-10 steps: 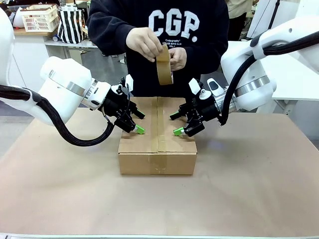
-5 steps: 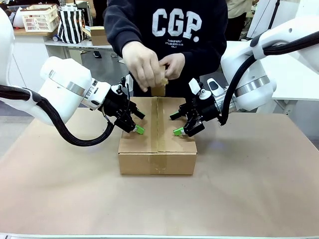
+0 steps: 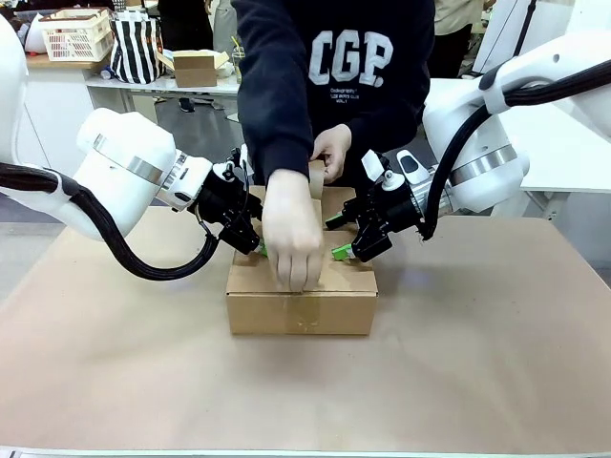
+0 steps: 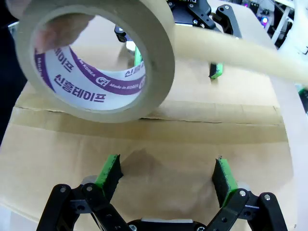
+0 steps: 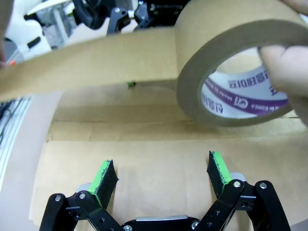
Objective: Pack the gift set into the box.
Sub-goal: Press and hold the closed box until the human finishes sealing it.
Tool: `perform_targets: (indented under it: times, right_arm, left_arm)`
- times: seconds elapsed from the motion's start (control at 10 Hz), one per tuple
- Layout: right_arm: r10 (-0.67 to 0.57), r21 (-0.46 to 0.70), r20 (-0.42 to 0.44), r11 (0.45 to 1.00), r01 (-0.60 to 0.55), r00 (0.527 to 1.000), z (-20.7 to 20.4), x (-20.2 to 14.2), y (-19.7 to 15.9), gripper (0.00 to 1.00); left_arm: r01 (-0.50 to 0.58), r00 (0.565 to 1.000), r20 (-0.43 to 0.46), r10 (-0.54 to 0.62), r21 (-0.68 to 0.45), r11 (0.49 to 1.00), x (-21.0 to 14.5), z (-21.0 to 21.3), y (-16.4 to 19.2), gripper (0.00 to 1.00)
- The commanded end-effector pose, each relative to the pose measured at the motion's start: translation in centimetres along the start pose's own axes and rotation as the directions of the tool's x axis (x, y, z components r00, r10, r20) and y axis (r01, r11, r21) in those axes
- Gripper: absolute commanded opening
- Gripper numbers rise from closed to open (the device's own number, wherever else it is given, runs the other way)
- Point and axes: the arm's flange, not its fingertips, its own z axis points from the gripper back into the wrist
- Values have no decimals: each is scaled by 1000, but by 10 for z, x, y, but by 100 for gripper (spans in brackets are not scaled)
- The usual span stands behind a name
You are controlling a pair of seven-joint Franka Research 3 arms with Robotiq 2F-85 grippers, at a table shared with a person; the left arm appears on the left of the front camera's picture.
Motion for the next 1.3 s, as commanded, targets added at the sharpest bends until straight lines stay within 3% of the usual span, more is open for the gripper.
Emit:
perform_targets:
  times: [0.0, 1.2]
  right_arm:
    - [14, 2, 0, 1000, -14, 1000, -1, -2, 0, 100]
    - [14, 2, 0, 1000, -14, 1000, -1, -2, 0, 100]
  left_arm:
    - [-2, 1000, 1, 2, -3, 1000, -3, -1, -1, 100]
    - [-2, 1000, 1, 2, -3, 1000, -3, -1, -1, 100]
